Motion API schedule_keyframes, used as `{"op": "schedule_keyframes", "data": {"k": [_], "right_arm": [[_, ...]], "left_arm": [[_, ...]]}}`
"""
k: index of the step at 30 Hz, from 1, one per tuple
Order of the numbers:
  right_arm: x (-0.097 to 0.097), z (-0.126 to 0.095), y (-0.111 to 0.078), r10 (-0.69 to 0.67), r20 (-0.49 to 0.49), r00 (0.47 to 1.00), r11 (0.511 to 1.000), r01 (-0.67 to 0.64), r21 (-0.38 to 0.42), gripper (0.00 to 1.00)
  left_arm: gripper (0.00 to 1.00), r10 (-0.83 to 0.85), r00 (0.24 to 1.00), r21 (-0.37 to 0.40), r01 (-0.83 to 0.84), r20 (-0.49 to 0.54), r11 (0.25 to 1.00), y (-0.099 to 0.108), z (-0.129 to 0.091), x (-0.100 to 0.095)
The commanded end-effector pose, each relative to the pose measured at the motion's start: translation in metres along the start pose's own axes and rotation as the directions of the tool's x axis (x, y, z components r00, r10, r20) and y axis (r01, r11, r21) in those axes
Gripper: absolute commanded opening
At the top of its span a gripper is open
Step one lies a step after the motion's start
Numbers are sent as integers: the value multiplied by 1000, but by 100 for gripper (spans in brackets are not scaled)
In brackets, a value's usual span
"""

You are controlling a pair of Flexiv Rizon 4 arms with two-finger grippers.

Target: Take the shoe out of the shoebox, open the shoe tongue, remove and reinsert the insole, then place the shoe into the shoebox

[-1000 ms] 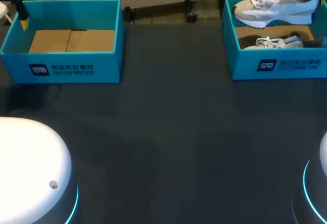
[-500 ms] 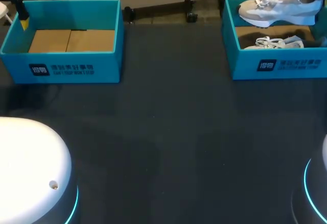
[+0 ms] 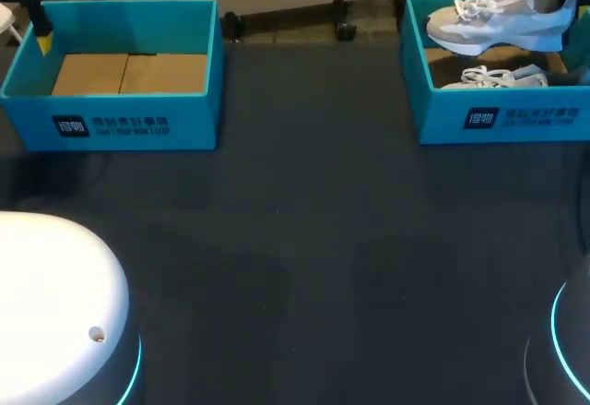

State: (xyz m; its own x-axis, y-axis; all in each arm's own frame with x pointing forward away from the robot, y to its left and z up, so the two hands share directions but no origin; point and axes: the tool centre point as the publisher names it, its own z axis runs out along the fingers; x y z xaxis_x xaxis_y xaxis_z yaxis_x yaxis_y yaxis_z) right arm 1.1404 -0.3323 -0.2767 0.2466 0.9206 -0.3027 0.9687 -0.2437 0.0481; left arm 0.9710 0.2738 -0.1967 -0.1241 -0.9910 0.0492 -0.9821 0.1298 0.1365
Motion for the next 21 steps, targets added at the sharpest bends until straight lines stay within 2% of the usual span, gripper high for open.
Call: {"op": "schedule_keyframes", "data": {"k": [1,9,21], "right_arm": [[-6,7,-5,7,-12,1000,1000,-7,-4,0],[-1,16,-10,11,-4,1000,1000,-11,-3,0],[8,36,-5,18,-18,1000,1000,-18,6,0]], "left_arm": [[100,1,1000,-1,-1,1,1000,0,0,0],[100,1,1000,-1,-1,1,1000,0,0,0],[100,1,1000,-1,-1,1,1000,0,0,0]]}}
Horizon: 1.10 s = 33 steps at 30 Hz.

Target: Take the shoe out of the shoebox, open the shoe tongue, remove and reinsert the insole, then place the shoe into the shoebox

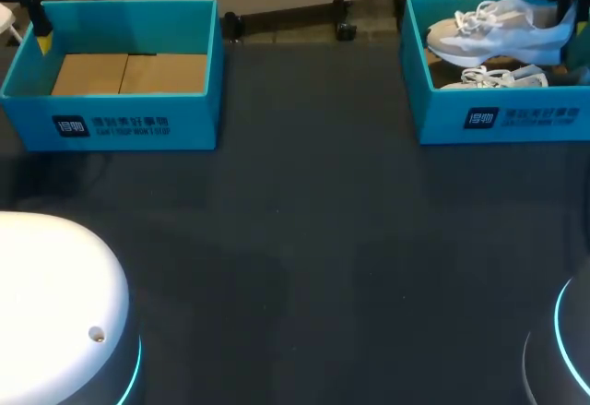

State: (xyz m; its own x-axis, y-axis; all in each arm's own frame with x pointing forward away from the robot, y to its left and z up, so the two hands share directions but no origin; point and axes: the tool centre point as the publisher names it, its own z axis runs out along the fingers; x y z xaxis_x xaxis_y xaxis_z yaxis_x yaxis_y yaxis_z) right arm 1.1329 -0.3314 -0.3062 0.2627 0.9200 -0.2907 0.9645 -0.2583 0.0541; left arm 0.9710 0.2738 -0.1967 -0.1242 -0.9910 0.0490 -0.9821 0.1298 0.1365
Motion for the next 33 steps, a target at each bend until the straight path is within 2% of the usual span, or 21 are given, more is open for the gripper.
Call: {"op": "schedule_keyframes", "data": {"k": [1,6,10,16,33], "right_arm": [[0,10,4,2,-9,1000,1000,-2,10,0],[0,19,5,9,-14,1000,1000,-9,15,0],[5,29,6,9,10,1000,1000,-9,20,0],[12,41,8,-1,-6,1000,1000,1,25,0],[19,57,9,-1,-14,1000,999,2,40,0]], "left_arm": [[100,1,1000,-1,-1,1,1000,0,0,0],[100,1,1000,-1,-1,1,1000,0,0,0],[100,1,1000,-1,-1,1,1000,0,0,0],[100,1,1000,-1,-1,1,1000,0,0,0],[100,1,1000,-1,-1,1,1000,0,0,0]]}}
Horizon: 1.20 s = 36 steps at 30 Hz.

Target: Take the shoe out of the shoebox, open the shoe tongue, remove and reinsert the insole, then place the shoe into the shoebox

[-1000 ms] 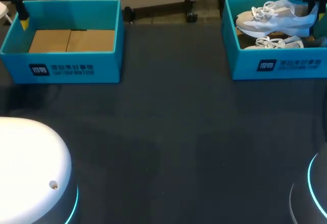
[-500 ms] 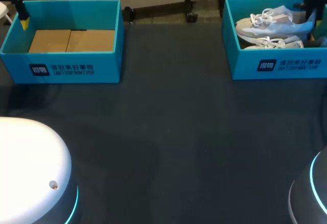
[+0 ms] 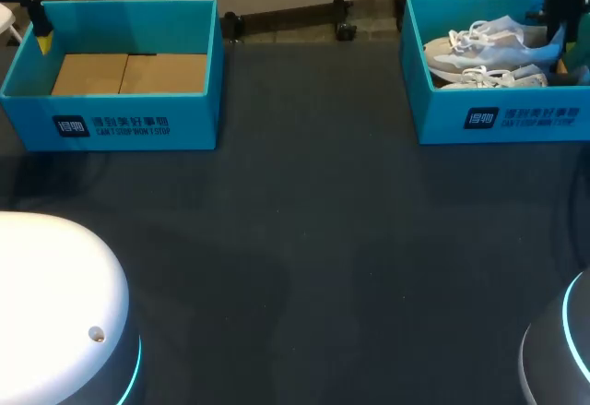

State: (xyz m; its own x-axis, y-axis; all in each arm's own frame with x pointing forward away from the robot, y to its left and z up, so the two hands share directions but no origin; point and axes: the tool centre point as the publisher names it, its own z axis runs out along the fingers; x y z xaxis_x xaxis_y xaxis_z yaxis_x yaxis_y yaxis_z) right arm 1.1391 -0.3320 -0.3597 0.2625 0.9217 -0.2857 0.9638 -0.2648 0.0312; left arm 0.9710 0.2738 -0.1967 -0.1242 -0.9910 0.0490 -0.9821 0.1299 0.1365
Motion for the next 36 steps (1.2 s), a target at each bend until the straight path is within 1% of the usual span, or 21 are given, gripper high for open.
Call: {"op": "schedule_keyframes", "data": {"k": [1,6,8,9,10,13,14,15,19,20,21,22,25,26,27,31,36], "right_arm": [[2,7,5,-2,-9,1000,1000,2,17,0],[1,11,4,-10,-30,999,1000,11,25,0],[0,12,4,-10,-33,999,1000,11,26,9],[0,12,4,-10,-37,999,1000,11,27,15],[0,12,4,-10,-38,999,1000,11,27,18],[-1,13,4,-11,-49,999,1000,13,27,23],[-2,13,4,-11,-53,999,1000,13,27,29],[-2,13,5,-10,-55,998,1000,12,28,38],[-2,10,4,-6,-72,997,1000,8,21,46],[-3,8,3,-6,-75,997,1000,8,19,51],[-3,6,3,-5,-76,997,1000,7,18,60],[-4,3,2,-2,-78,997,1000,4,16,65],[-5,-6,-1,2,-81,997,1000,-2,8,85],[-7,-12,-2,1,-87,996,1000,0,4,98],[-7,-18,-4,-2,-93,996,1000,2,-5,100],[-8,-43,-14,-9,-131,991,1000,6,-27,100],[-7,-77,-32,-22,-199,980,999,14,-41,100]], "left_arm": [[100,1,1000,-1,-1,1,1000,0,0,0],[100,1,1000,-1,-1,1,1000,0,0,0],[100,1,1000,-1,-1,1,1000,0,0,0],[100,1,1000,-1,-1,1,1000,0,0,0],[100,1,1000,-1,-1,1,1000,0,0,0],[100,1,1000,-1,-1,1,1000,0,0,0],[100,1,1000,-1,-1,1,1000,0,0,0],[100,1,1000,-1,-1,1,1000,0,0,0],[100,1,1000,-1,-1,1,1000,0,0,0],[100,1,1000,-1,-1,1,1000,0,0,0],[100,1,1000,-1,-1,1,1000,0,0,0],[100,1,1000,-1,-1,1,1000,0,0,0],[100,1,1000,-1,-1,1,1000,0,0,0],[100,1,1000,-1,-1,1,1000,0,0,0],[100,1,1000,-1,-1,1,1000,0,0,0],[100,1,1000,-1,-1,1,1000,0,0,0],[100,1,1000,-1,-1,1,1000,0,0,0]]}}
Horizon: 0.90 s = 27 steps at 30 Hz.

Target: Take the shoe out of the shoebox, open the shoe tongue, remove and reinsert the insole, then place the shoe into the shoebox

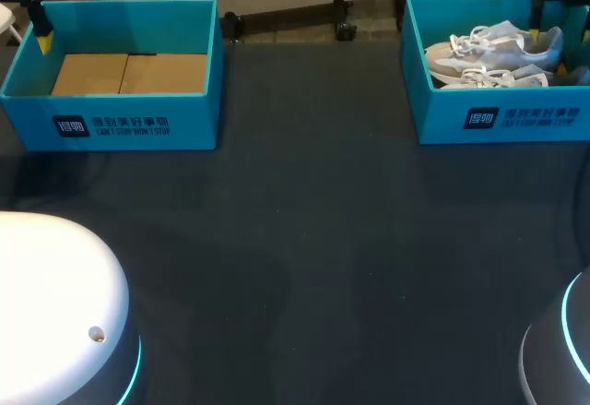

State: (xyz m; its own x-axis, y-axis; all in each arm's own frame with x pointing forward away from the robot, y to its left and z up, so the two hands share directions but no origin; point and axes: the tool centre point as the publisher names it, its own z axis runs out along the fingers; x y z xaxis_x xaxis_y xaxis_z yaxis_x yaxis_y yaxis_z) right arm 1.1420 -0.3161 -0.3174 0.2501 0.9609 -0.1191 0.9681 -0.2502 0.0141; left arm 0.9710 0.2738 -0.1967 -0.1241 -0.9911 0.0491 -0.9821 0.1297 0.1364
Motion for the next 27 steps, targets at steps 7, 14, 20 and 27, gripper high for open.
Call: {"op": "schedule_keyframes", "data": {"k": [7,14,20,27], "right_arm": [[4,-68,-63,-34,-87,996,998,30,-50,100],[12,-90,-90,-75,-109,991,997,70,-43,100],[17,-102,-109,-92,-110,990,995,88,-36,100],[18,-109,-123,-93,-115,989,996,90,-25,100]], "left_arm": [[100,1,1000,-1,-1,1,1000,0,0,0],[100,1,1000,-1,-1,1,1000,0,0,0],[100,1,1000,-1,-1,1,1000,0,0,0],[100,1,1000,-1,-1,1,1000,0,0,0]]}}
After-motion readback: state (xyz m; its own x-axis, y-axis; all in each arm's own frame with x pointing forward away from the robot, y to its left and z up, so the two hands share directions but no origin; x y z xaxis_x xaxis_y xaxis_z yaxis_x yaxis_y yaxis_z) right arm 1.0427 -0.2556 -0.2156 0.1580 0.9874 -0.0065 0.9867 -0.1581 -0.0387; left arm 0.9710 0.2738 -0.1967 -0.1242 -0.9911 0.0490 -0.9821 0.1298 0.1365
